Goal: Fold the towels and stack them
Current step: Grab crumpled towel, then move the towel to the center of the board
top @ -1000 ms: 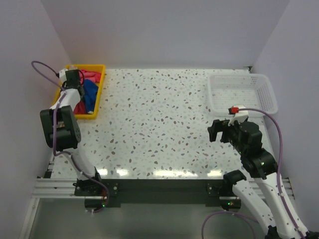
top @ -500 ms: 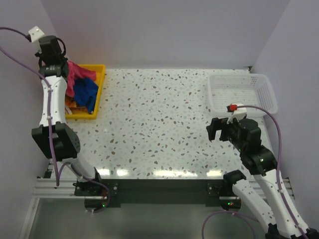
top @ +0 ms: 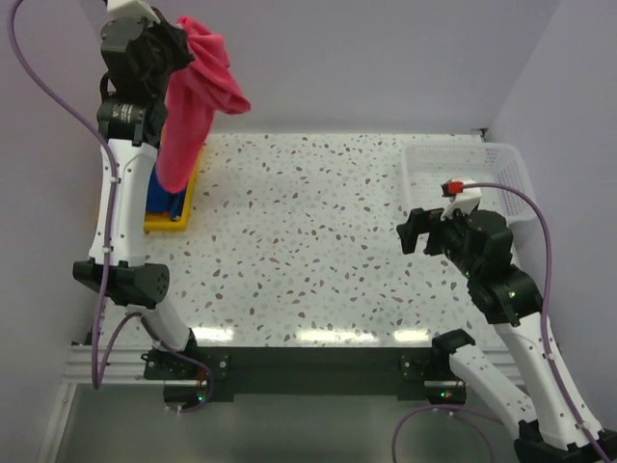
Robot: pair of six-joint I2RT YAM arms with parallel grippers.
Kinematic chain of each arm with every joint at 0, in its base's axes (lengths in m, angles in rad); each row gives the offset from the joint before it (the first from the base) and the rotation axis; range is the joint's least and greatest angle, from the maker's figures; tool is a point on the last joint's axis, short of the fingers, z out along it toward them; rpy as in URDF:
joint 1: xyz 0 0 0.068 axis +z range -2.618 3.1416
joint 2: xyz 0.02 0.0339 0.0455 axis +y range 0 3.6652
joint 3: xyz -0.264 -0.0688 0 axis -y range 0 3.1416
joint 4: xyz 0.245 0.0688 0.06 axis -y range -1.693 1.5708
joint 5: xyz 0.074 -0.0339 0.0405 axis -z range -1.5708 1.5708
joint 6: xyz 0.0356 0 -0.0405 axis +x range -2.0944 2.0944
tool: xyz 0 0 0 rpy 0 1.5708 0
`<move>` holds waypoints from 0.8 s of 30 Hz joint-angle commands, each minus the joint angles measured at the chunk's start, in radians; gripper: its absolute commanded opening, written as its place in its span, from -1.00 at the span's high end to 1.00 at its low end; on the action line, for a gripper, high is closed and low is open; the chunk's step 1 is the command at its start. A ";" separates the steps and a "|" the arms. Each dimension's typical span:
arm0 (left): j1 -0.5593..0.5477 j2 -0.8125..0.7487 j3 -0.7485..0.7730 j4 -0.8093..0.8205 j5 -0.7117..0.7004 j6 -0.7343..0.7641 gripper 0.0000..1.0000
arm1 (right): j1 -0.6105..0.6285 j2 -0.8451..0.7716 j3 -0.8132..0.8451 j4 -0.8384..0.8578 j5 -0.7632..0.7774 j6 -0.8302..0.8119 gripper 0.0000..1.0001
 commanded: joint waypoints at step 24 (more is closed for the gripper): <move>-0.583 -0.962 -1.626 0.038 0.203 -0.353 -0.68 | 0.039 0.308 -0.036 -0.020 -0.291 0.078 -0.97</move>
